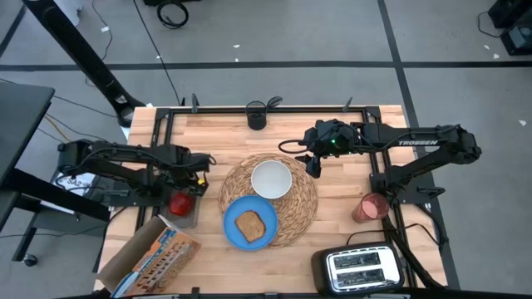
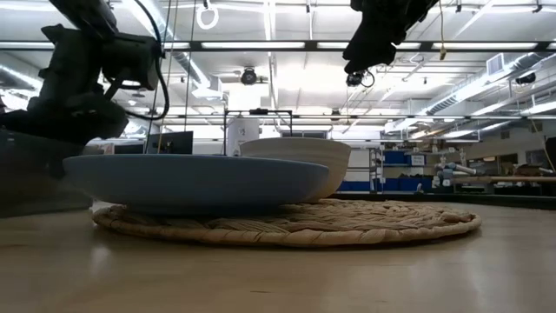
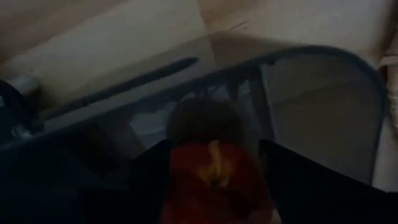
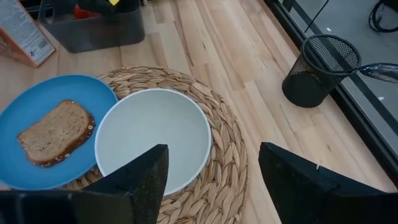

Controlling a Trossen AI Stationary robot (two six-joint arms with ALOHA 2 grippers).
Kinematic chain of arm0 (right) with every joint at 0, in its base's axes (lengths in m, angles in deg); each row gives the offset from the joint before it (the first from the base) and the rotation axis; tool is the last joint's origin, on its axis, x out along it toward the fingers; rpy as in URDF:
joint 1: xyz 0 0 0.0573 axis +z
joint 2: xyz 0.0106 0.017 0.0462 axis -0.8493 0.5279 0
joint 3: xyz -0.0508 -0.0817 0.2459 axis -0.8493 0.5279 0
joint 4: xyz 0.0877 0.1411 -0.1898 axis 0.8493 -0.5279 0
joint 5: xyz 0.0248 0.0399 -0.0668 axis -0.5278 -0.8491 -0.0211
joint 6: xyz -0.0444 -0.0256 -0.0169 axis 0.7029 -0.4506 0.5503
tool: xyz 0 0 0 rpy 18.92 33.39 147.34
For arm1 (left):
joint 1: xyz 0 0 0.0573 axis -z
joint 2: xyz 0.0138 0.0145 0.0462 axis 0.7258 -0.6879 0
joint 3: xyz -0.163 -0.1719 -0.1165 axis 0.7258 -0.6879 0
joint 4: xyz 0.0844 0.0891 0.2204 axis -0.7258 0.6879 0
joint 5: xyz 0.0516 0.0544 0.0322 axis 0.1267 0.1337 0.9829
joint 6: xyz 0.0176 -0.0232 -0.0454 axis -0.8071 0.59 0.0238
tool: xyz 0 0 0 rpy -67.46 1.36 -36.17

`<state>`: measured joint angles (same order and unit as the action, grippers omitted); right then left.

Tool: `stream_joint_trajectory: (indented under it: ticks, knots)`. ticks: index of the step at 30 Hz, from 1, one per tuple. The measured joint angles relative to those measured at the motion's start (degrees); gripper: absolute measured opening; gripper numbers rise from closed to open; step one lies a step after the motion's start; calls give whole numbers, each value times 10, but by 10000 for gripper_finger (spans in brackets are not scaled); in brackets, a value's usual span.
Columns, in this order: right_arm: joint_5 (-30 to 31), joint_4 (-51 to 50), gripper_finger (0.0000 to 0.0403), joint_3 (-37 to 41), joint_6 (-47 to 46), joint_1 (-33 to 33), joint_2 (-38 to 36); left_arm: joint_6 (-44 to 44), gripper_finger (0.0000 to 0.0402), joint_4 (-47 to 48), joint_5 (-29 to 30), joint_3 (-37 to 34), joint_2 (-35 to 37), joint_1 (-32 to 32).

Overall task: Arrange a breakfast setting
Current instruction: Put the apple on the brown placemat to the left of the white bowl

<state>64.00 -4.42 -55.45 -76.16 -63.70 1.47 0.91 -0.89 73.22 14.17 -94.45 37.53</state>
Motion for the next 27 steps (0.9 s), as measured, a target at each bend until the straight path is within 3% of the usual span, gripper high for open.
stream_joint_trajectory:
  ticks: [14,27]
  knots:
    - [0,0,244,0,19,0,0,-6,98,3,14,0,0,33]
    - [6,0,244,0,42,-1,-16,-33,17,24,16,11,1,39]
